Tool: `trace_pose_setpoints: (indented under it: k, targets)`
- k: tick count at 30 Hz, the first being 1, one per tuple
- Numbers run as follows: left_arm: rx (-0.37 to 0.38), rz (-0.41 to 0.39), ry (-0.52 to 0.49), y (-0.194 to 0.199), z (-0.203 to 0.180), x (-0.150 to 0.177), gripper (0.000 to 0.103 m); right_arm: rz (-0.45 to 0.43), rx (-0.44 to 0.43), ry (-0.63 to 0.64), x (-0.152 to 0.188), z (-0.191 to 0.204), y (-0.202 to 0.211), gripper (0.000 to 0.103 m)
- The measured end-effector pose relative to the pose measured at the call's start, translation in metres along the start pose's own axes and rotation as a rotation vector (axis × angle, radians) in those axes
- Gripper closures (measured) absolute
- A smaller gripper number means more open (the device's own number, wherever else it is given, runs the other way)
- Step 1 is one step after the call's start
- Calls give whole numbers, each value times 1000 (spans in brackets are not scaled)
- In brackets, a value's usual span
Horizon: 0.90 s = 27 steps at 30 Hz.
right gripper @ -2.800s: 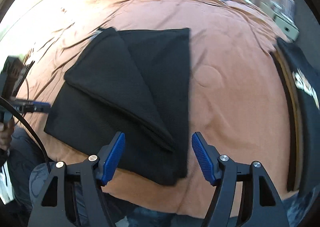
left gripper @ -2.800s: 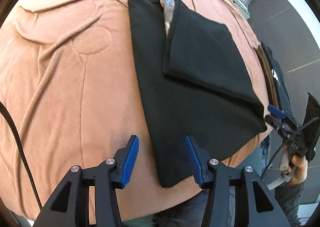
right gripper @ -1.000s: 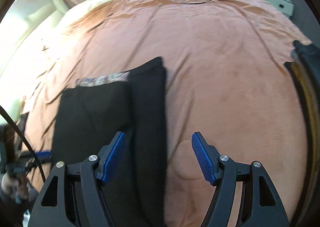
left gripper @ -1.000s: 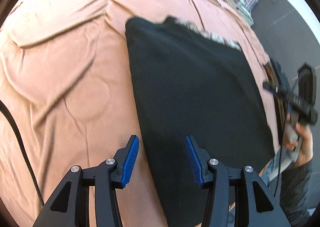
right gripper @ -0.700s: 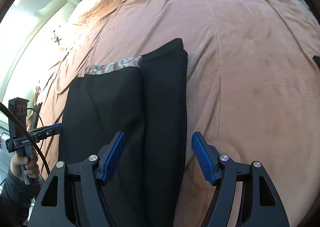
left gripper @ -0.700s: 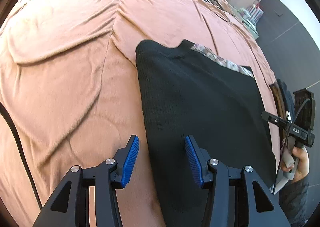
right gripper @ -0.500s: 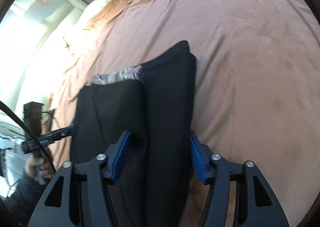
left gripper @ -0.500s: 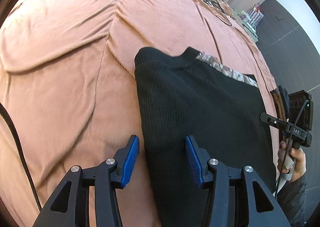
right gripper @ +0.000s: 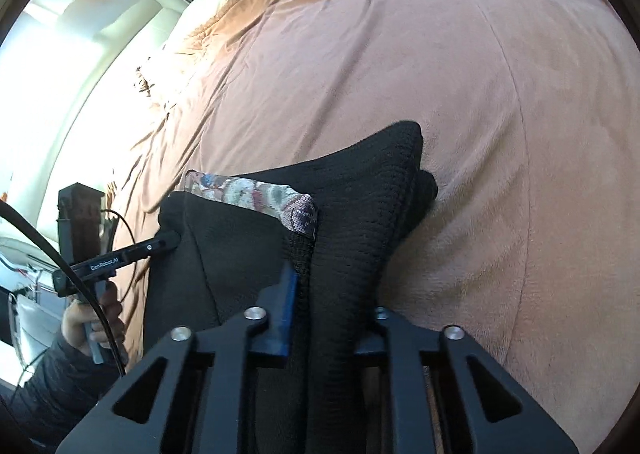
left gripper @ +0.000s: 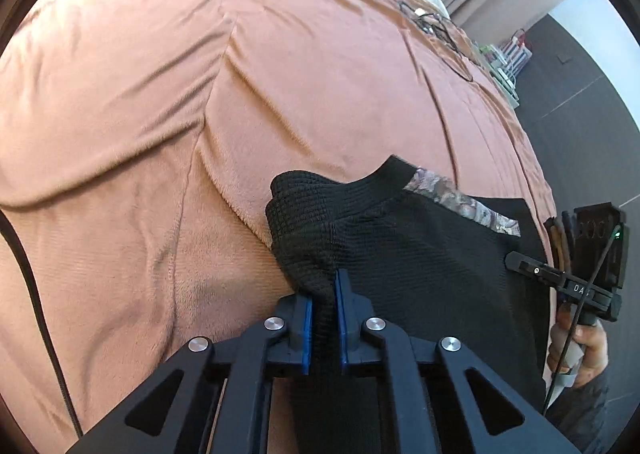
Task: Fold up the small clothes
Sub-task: 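Close both tools on the edge of the folded shirt bundle, then lift the folded bundle with both tools and carry it toward the headboard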
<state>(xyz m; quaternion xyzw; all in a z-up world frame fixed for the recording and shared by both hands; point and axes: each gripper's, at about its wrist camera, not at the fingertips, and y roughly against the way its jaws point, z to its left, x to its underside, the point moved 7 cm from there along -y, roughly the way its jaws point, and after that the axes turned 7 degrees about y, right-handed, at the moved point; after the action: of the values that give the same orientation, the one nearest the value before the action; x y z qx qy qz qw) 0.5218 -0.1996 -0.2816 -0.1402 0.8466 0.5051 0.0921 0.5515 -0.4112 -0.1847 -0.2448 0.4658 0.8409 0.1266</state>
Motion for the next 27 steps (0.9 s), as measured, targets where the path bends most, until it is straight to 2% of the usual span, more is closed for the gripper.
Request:
trace_pose_setpoints:
  k: [8, 14, 19, 22, 27]
  targets:
    - [60, -84, -43, 65, -25, 2, 96, -96, 9, 79, 1, 54, 46, 94]
    - [108, -175, -62, 131, -40, 9, 96, -178, 20, 169, 15, 113, 102, 94]
    - [124, -252, -56, 189, -41, 19, 96, -238, 9, 237, 38, 152, 152, 94]
    - [138, -311, -53, 229, -38, 23, 96, -293, 0, 304, 53, 200, 187, 94]
    - [150, -406, -39, 296, -23, 31, 96, -332, -19, 376, 68, 245, 208, 94]
